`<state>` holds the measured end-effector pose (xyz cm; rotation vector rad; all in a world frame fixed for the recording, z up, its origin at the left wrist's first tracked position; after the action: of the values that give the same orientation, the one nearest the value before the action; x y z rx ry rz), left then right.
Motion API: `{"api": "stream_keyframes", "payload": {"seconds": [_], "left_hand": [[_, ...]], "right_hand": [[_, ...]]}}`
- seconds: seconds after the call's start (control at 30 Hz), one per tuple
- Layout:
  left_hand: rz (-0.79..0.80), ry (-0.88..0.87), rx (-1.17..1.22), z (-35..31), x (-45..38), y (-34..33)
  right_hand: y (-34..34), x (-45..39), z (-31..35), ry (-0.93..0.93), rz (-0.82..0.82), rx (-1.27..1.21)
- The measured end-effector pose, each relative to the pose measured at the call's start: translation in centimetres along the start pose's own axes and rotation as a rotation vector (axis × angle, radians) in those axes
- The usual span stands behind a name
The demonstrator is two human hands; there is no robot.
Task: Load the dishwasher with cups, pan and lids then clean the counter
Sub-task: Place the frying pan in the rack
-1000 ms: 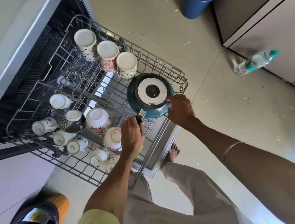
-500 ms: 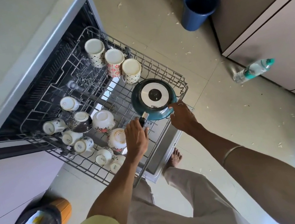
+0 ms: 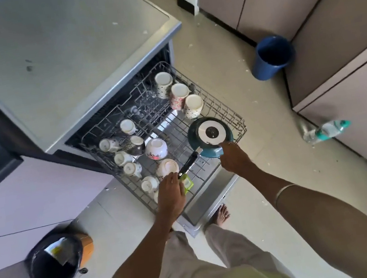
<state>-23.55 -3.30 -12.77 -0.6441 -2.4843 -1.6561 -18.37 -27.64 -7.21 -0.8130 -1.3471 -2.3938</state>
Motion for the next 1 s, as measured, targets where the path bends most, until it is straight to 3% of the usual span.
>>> {"api": "stream_keyframes", "payload": {"seconds": [0.23, 0.4, 0.77, 0.9, 1.0], "left_hand": [[-0.003, -0.031, 0.082, 0.4, 3.9, 1.0], [0.097, 0.019, 0.101, 1.1, 3.7, -0.4], [0.234, 0.204, 0.25, -3.8, 1.2, -6.9], [0.246, 0.32, 0.171, -5.4, -0.5, -8.4], [0.265, 0.381, 0.136, -6.2, -1.2, -7.8]], "right_hand": [[-0.9, 1.5, 1.8, 0.065, 0.056, 0.088], [-2.7, 0.6, 1.1, 0.054, 0.145, 0.185], [-5.9, -4.7, -5.4, 0.374, 0.224, 0.355], [-4.7, -6.4, -6.4, 0.533, 0.255, 0.463], [-3.5, -7.2, -6.4, 0.54, 0.233, 0.534]]}}
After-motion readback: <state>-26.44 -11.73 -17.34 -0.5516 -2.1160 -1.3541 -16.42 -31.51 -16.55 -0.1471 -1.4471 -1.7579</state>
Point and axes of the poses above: each hand's wrist, its own x-axis away from the middle knuckle, its own y-axis out of the back of the hand, z = x × y, the point moved 1 cm from there along -x, towards the middle knuckle, and after that the axes turned 11 degrees about z, right-handed, at the moved point
